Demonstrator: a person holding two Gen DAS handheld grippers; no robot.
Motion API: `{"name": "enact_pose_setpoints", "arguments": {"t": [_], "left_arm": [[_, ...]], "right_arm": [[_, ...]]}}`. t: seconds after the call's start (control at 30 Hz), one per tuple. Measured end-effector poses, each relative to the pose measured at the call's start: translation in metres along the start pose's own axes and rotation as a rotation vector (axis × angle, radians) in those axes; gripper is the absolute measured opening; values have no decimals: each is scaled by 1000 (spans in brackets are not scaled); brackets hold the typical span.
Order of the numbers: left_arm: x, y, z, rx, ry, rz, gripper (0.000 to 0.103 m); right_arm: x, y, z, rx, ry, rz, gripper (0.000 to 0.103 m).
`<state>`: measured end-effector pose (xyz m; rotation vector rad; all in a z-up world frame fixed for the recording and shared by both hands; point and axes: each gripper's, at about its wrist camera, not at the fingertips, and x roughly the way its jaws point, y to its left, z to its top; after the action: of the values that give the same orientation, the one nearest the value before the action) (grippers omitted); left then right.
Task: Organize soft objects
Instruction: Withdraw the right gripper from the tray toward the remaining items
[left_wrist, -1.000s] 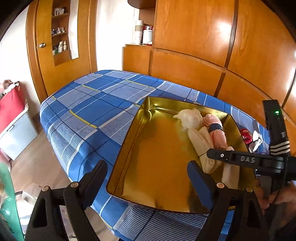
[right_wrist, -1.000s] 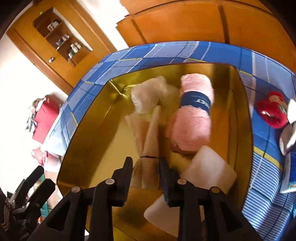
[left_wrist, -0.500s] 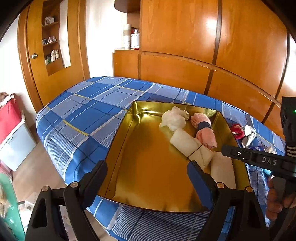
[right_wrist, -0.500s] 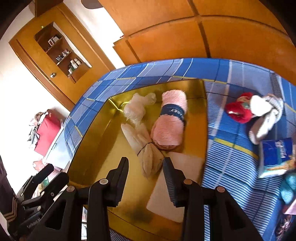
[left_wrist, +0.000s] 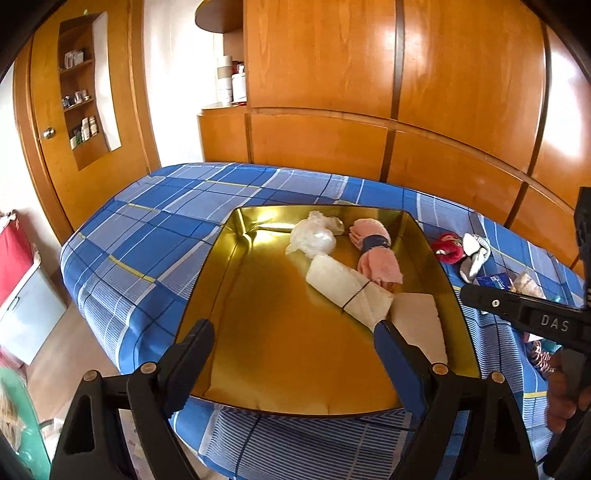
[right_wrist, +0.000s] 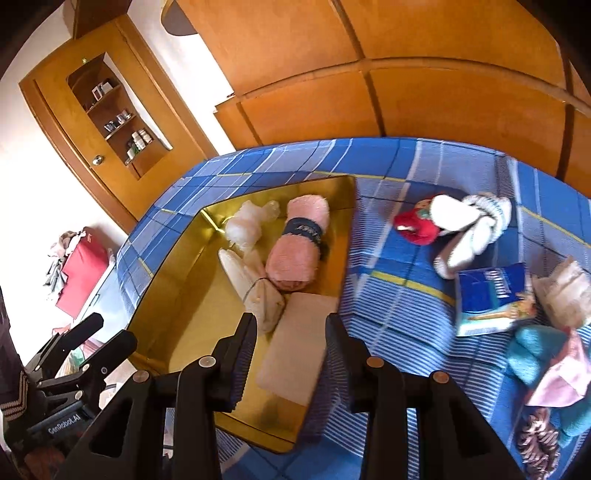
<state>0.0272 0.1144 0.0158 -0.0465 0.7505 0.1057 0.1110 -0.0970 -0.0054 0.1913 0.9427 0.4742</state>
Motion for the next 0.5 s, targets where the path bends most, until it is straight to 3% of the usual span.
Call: {"name": "enact_pose_setpoints", "arguments": {"t": [0.5], "left_arm": [[-2, -44, 7, 114, -9, -47, 88]], "right_arm": [[-62, -75, -13, 55, -78, -155, 38]]}}
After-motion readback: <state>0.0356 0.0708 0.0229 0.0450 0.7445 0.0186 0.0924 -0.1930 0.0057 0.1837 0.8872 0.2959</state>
